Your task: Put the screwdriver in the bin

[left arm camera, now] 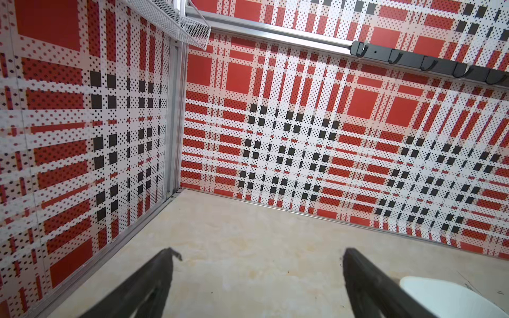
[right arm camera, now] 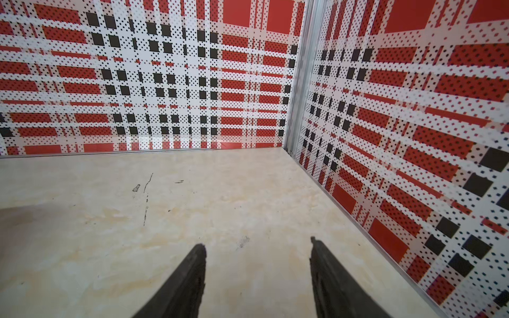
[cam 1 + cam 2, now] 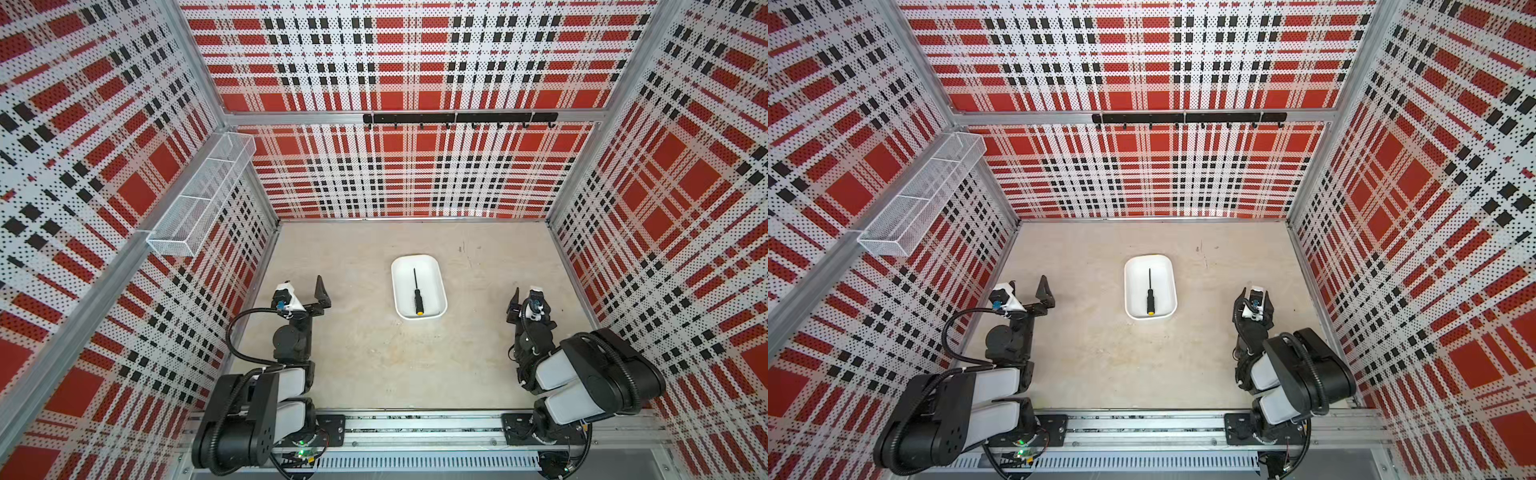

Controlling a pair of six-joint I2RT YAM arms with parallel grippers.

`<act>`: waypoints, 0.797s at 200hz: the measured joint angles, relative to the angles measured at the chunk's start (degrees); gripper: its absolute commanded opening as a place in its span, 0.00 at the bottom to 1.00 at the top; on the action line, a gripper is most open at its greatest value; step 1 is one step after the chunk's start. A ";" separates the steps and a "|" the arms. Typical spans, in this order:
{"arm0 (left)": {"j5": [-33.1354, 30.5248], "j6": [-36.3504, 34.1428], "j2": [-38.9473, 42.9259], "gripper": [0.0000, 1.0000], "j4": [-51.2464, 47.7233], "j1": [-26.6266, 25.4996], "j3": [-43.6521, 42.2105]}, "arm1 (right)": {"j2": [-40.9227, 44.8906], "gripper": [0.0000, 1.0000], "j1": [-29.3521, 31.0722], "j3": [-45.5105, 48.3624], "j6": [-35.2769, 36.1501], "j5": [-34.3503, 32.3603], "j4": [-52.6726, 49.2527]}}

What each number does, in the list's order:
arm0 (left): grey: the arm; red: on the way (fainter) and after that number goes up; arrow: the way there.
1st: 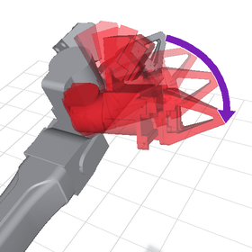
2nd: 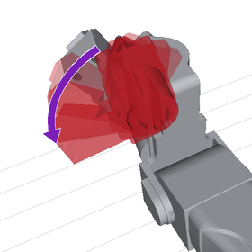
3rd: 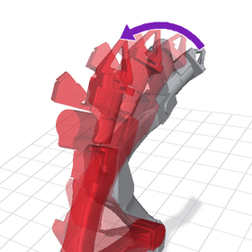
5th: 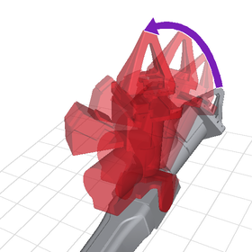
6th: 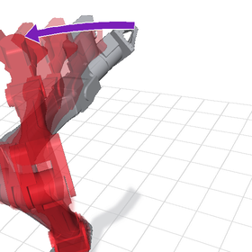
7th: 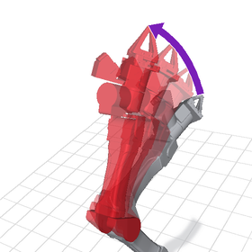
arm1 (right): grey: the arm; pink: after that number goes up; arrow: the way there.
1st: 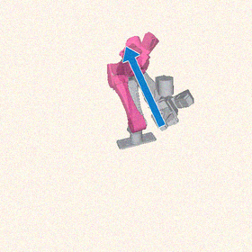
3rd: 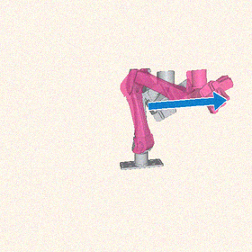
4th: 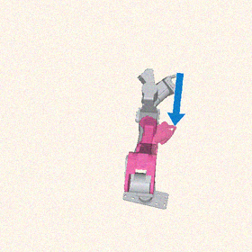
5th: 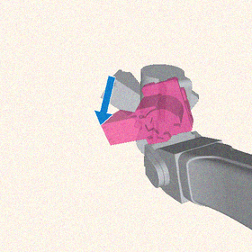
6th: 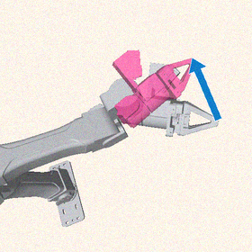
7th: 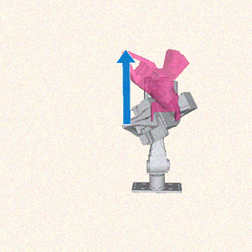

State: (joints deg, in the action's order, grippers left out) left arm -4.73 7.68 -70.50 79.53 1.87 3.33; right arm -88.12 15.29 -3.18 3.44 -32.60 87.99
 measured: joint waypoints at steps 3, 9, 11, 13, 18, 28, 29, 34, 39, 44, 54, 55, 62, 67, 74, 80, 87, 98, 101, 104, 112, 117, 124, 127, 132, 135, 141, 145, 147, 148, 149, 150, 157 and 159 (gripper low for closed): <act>-0.04 0.00 0.24 0.98 -0.26 0.00 0.00 | -0.31 0.62 0.00 -0.20 0.09 0.09 0.00; -0.20 -0.02 0.85 0.98 -1.01 0.00 0.00 | -0.85 0.62 -0.04 -0.50 0.26 0.26 -0.02; -0.26 -0.04 1.09 0.98 -1.29 0.00 0.00 | -1.07 0.62 -0.04 -0.61 0.31 0.31 -0.02; -0.31 -0.04 1.33 0.98 -1.66 0.00 0.00 | -1.25 0.62 -0.04 -0.72 0.39 0.39 0.00; -0.61 -0.24 2.05 0.98 -2.43 0.00 0.00 | -1.70 0.62 -0.07 -0.96 0.48 0.55 0.00; -1.38 -0.52 2.91 0.98 -3.41 0.04 0.00 | -2.51 0.62 -0.15 -1.38 0.68 0.87 0.00; -1.49 -0.57 2.89 0.98 -3.52 0.07 0.00 | -2.58 0.62 -0.17 -1.40 0.70 0.92 0.00; -1.84 -0.68 2.89 0.98 -3.74 0.11 0.00 | -2.97 0.62 -0.24 -1.62 0.83 1.14 0.00; -1.97 -0.70 2.54 0.98 -3.89 0.35 0.00 | -3.23 0.62 -0.42 -1.84 0.94 1.42 -0.02; -2.12 -0.72 1.88 0.98 -4.04 0.57 0.00 | -3.43 0.62 -0.57 -1.95 1.01 1.70 0.00; -2.21 -0.70 -0.37 0.98 -3.41 1.09 0.00 | -3.52 0.62 -0.92 -2.01 0.98 2.23 0.00; -2.21 -0.70 -0.72 0.98 -3.32 1.14 0.00 | -3.52 0.62 -0.96 -2.01 0.98 2.23 0.00; -2.16 -0.70 -3.04 0.98 -2.27 1.38 0.00 | -3.52 0.62 -1.40 -2.01 0.81 2.71 0.00; -2.14 -0.74 -4.90 0.98 -1.25 1.49 0.00 | -3.54 0.62 -1.88 -2.01 0.55 3.08 0.00; -2.14 -0.85 -7.39 0.98 -0.26 1.60 0.09 | -3.65 0.62 -2.67 -2.01 0.15 3.65 0.02; -2.14 -0.96 -9.53 0.98 0.50 1.64 0.28 | -3.85 0.62 -3.41 -2.01 -0.15 4.26 0.02; -2.08 -1.03 -11.80 0.98 1.46 1.70 0.59 | -4.13 0.62 -4.07 -2.01 -0.57 4.83 0.02; -1.77 -1.31 -15.41 0.98 3.63 1.86 1.18 | -4.63 0.62 -4.61 -2.01 -1.03 5.60 0.02; -1.68 -1.27 -16.26 0.98 4.28 1.88 1.31 | -4.76 0.62 -4.68 -2.01 -1.11 5.75 0.00; -1.57 -1.40 -17.25 0.98 4.94 1.95 1.51 | -4.94 0.62 -4.76 -2.01 -1.20 5.90 0.02; -1.25 -1.46 -19.17 0.98 6.16 2.08 1.88 | -5.35 0.63 -4.98 -2.03 -1.38 6.29 0.00; -0.87 -1.51 -19.76 0.98 6.10 2.27 2.10 | -5.49 0.62 -5.01 -2.08 -1.49 6.51 -0.04; -0.66 -1.55 -19.85 0.98 5.79 2.45 2.27 | -5.55 0.63 -5.07 -2.23 -1.60 6.78 -0.07; -0.66 -1.55 -19.78 0.98 5.77 2.51 2.36 | -5.55 0.63 -5.07 -2.32 -1.64 6.86 -0.07; -0.37 -1.57 -19.74 0.98 5.88 2.60 2.62 | -5.55 0.63 -5.09 -2.56 -1.70 7.02 -0.07; -0.17 -1.57 -19.76 0.98 5.95 2.62 2.89 | -5.55 0.63 -5.09 -2.73 -1.79 7.06 -0.07; 0.02 -1.62 -19.87 0.98 5.86 2.62 3.52 | -5.55 0.64 -5.09 -3.06 -1.84 7.13 -0.13; 0.07 -1.75 -19.87 0.98 5.55 2.56 4.09 | -5.55 0.64 -5.09 -3.37 -1.90 7.15 -0.28; 0.09 -1.77 -19.87 0.98 5.33 2.54 4.44 | -5.53 0.64 -5.09 -3.52 -1.92 7.15 -0.31; 0.11 -1.79 -19.87 0.98 5.29 2.54 4.52 | -5.53 0.64 -5.09 -3.56 -1.95 7.15 -0.31; 0.13 -1.81 -19.87 0.98 5.22 2.51 4.63 | -5.53 0.64 -5.09 -3.67 -2.01 7.15 -0.35; 0.11 -1.88 -19.87 0.98 5.09 2.47 4.83 | -5.53 0.64 -5.11 -3.74 -2.05 7.17 -0.37; 0.00 -2.19 -19.87 0.98 4.44 2.10 5.86 | -5.42 0.64 -5.18 -4.44 -2.16 7.26 -1.20; -0.07 -2.27 -19.87 0.98 4.28 1.99 6.14 | -5.40 0.64 -5.22 -4.68 -2.19 7.30 -1.64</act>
State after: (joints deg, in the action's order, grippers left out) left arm -4.80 5.41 -90.37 83.81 3.86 9.47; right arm -93.51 10.07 -7.86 1.26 -25.30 86.35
